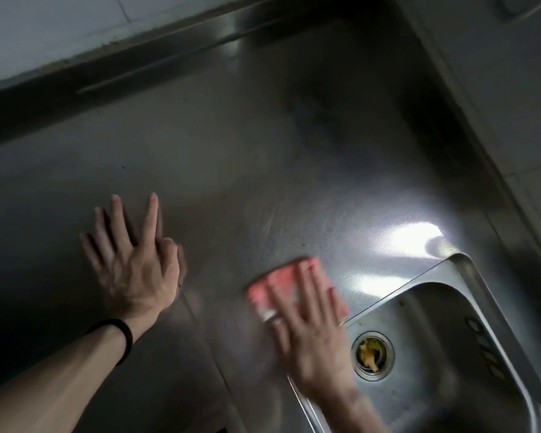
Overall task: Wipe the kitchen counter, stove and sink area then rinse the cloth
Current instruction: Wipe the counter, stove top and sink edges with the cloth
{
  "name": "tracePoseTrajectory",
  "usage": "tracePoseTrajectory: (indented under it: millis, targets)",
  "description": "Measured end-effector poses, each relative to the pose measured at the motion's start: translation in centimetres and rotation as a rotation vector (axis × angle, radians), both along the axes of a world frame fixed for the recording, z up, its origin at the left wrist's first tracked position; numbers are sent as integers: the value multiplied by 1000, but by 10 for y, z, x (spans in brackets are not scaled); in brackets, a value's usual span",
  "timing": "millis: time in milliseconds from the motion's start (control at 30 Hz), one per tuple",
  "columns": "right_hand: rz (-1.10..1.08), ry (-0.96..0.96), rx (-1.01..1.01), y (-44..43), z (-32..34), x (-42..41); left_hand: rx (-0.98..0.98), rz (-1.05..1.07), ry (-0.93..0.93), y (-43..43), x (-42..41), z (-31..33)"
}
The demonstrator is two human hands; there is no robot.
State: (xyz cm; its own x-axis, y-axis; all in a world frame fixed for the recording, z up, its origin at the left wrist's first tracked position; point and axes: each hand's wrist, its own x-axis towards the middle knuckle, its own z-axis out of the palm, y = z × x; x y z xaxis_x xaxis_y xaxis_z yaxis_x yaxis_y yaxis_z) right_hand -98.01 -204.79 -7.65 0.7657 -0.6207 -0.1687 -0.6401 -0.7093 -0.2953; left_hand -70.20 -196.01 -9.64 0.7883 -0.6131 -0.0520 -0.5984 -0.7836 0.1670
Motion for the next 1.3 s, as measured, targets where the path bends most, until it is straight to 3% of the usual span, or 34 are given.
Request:
tracePoseTrajectory:
  millis: [67,200,300,433,500,600,700,767,867,1067,1167,1300]
  targets:
    - [-116,24,-31,-67,1,-15,-10,0,-12,1,0,-2]
    - [-323,344,-2,-196,7,-52,-17,6,-27,0,-1,-2]
    - [-401,265,63,-239,11,-62,-17,13,-17,0,0,-2]
    - [-635,143,63,-214,8,-29,-6,16,-7,-2,0,-2]
    - [-517,154,5,-176,8,-5,-5,22,-3,-2,0,-1]
    - [-111,37,-77,-77,1,32,-6,21,-3,-3,-1,0]
    - [62,-25,44,25,-8,61,-3,19,-6,-3,-2,2]
    - [146,-13,51,46,-12,64,12,13,2,-3,-2,3]
    - [226,-15,-10,-2,-13,54,22,14,0,-3,-2,5]
    - [-91,296,-133,-206,-4,9,23,10,-4,-3,-2,4]
    - [-226,265,-83,-278,6,-19,13,7,-24,-3,-1,1]
    - [-495,175,4,-277,2,-7,6,9,-39,-2,0,-1]
